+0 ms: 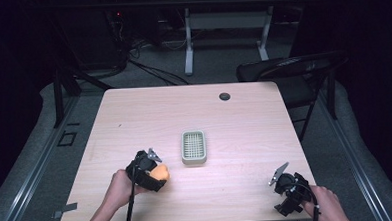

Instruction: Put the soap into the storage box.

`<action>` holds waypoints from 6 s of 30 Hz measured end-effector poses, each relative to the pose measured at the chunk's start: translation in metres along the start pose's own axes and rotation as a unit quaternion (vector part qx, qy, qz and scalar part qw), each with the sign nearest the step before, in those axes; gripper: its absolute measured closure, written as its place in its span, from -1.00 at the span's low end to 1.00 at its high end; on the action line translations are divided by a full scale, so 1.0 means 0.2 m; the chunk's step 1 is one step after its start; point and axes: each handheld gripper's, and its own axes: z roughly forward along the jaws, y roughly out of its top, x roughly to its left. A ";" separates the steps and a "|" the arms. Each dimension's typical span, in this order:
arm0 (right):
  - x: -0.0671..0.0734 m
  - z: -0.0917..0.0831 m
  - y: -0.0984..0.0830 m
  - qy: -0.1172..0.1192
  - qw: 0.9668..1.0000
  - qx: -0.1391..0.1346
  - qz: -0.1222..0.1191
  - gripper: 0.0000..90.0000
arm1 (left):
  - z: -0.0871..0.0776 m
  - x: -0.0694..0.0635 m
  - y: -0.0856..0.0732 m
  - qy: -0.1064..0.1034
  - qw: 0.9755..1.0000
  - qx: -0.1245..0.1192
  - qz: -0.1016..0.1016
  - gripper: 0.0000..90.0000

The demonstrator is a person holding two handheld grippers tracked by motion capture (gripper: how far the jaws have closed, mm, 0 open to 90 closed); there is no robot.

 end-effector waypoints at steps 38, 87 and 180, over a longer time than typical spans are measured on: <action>0.00 0.00 -0.01 -0.003 1.000 -0.003 0.003 -0.65 | -0.01 0.08 0.17 -0.006 1.000 -0.003 0.002 -0.40; 0.00 -0.02 -0.01 -0.003 1.000 -0.002 -0.001 -0.65 | -0.05 0.17 0.56 0.010 0.999 -0.002 0.038 -0.40; 0.00 0.00 -0.01 0.006 1.000 0.002 0.000 -0.65 | 0.39 0.12 0.75 -0.025 0.998 0.033 0.050 -0.40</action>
